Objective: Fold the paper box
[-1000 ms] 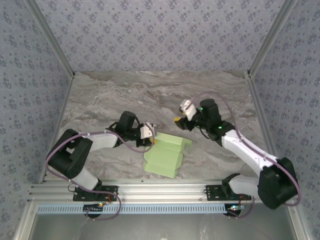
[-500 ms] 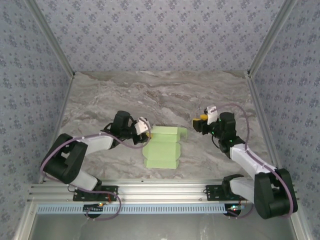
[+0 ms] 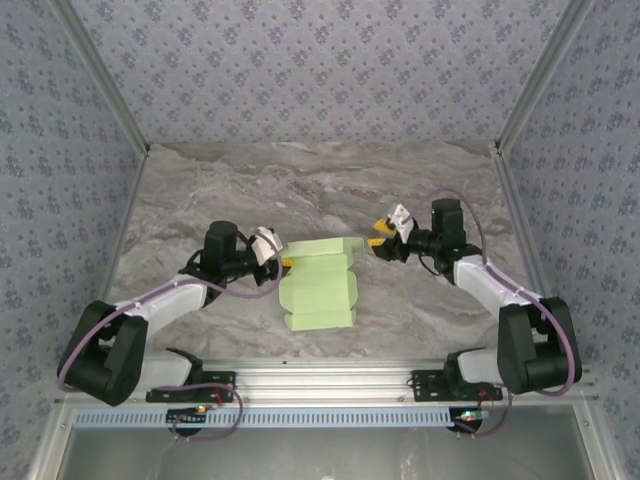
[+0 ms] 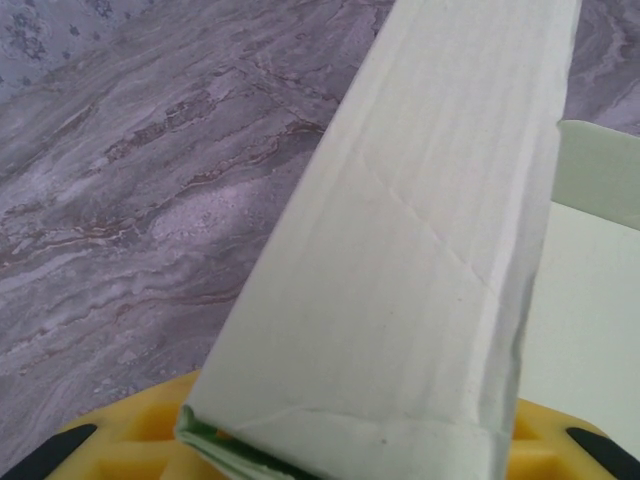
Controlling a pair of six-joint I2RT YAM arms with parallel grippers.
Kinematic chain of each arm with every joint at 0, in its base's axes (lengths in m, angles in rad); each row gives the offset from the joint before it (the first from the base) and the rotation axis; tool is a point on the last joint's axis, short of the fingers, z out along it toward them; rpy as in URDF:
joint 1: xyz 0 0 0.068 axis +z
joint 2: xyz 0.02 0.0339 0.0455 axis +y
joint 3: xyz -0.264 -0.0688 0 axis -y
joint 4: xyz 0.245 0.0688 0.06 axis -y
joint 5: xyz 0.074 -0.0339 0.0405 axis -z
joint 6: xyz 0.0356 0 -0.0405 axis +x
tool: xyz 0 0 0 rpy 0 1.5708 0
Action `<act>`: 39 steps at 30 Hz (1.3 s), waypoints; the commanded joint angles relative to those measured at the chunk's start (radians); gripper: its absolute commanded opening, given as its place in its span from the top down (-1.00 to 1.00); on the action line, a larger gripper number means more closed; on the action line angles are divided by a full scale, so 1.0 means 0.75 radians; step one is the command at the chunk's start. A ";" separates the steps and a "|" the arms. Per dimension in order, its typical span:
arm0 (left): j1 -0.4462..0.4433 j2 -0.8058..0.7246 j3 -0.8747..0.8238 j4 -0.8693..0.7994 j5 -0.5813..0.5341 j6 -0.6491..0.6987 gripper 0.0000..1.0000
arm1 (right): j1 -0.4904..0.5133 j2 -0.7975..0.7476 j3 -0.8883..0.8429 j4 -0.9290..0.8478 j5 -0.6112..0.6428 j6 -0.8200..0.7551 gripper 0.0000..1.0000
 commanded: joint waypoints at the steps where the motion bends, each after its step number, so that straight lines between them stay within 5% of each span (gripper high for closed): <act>1: 0.016 0.014 0.081 -0.080 0.072 0.024 0.32 | 0.101 0.047 0.032 -0.110 0.041 -0.206 0.07; 13: 0.022 0.065 0.111 -0.056 0.083 -0.027 0.32 | 0.211 0.126 0.143 -0.191 -0.016 -0.241 0.22; 21: 0.025 0.083 0.121 -0.060 0.070 -0.017 0.34 | 0.210 0.129 0.120 -0.120 -0.005 -0.158 0.02; 29: 0.040 -0.061 0.161 -0.251 0.012 0.065 0.40 | 0.183 0.123 0.286 -0.609 -0.091 -0.397 -0.20; 39: 0.057 -0.081 0.154 -0.271 0.023 0.054 0.39 | 0.232 0.097 0.260 -0.549 -0.030 -0.399 -0.23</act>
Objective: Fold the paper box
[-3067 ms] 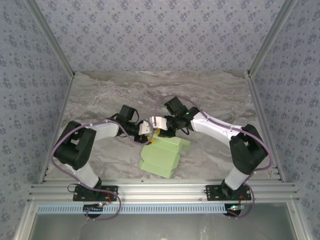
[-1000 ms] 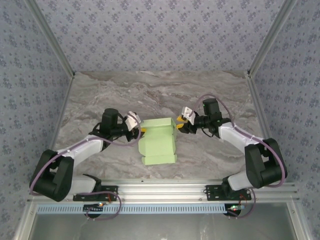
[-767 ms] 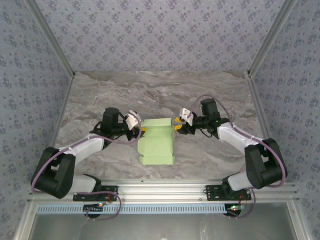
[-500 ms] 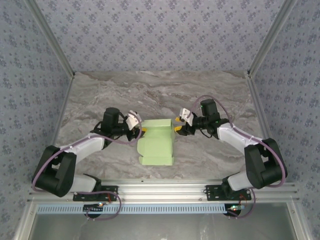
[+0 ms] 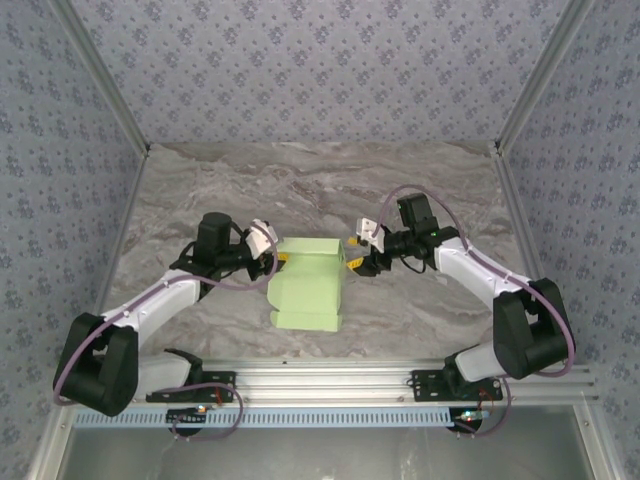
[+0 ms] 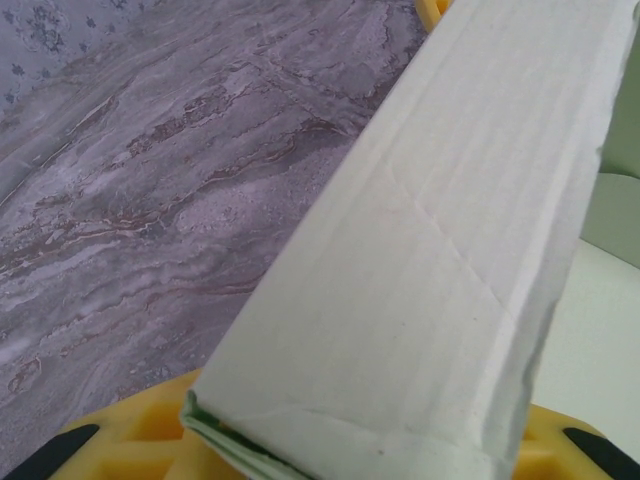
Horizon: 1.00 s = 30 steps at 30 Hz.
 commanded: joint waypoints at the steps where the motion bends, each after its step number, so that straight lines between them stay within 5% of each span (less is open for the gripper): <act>1: 0.008 -0.008 0.042 -0.012 0.009 0.007 0.39 | 0.012 -0.035 -0.008 -0.015 0.007 -0.005 -0.23; 7: 0.012 -0.008 0.038 -0.007 -0.060 -0.020 0.40 | -0.015 -0.053 -0.067 0.212 0.035 0.245 -0.40; 15: 0.039 -0.030 -0.002 0.020 -0.066 -0.040 0.41 | -0.009 -0.041 -0.068 0.167 -0.004 0.184 -0.50; 30: 0.041 -0.022 -0.020 0.055 -0.031 -0.050 0.41 | 0.090 -0.007 -0.116 0.472 0.176 0.217 -0.07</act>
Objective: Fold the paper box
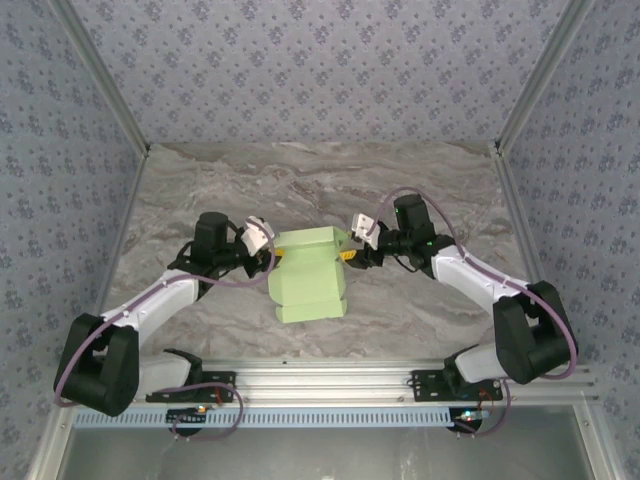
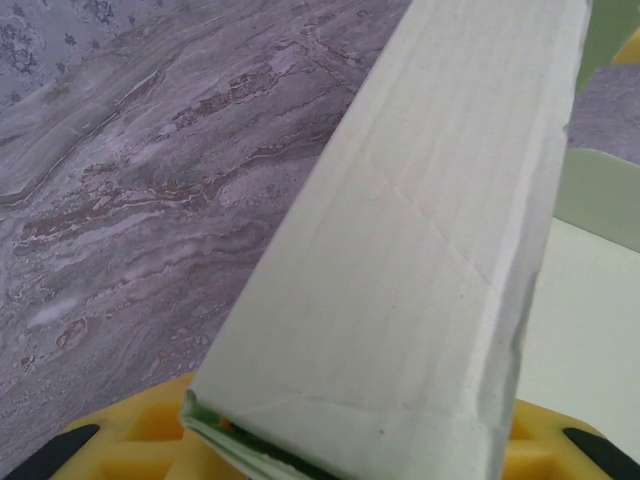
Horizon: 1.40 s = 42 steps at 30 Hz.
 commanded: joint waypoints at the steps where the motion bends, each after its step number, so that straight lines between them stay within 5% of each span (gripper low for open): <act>1: 0.006 -0.017 -0.012 0.039 0.044 -0.016 0.41 | 0.031 0.024 -0.019 0.102 0.048 0.022 -0.06; 15: 0.007 0.002 -0.030 0.128 -0.021 -0.128 0.41 | 0.129 0.052 -0.089 0.353 0.229 0.100 0.15; 32: -0.137 0.090 -0.076 0.355 -0.232 -0.288 0.42 | 0.434 0.313 -0.167 1.093 1.254 0.505 0.27; 42: -0.194 0.124 -0.085 0.428 -0.330 -0.516 0.45 | 0.458 0.465 -0.114 1.227 1.482 0.578 0.39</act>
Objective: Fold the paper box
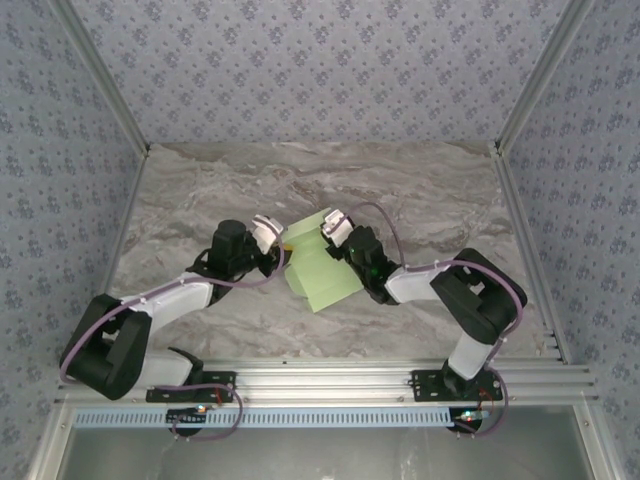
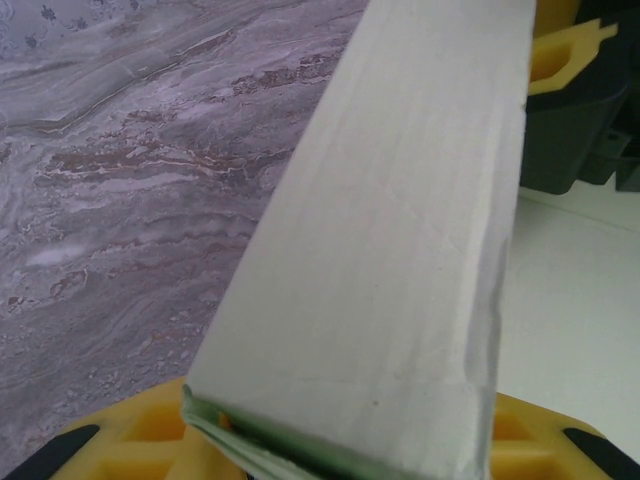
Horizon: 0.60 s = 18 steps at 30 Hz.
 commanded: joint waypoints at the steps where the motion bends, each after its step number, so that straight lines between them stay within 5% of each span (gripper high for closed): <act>1: -0.018 -0.002 -0.006 0.098 0.017 -0.102 0.45 | 0.009 0.047 0.051 0.095 0.108 0.054 0.42; 8: -0.059 -0.007 -0.012 0.079 -0.034 -0.163 0.46 | -0.037 0.114 0.117 0.049 0.227 0.185 0.61; 15: -0.192 0.068 -0.004 0.141 -0.180 -0.225 0.51 | -0.028 0.164 0.104 0.158 0.177 0.194 0.42; 18: -0.198 0.085 -0.002 0.152 -0.210 -0.246 0.51 | -0.020 0.162 0.096 0.172 0.180 0.145 0.68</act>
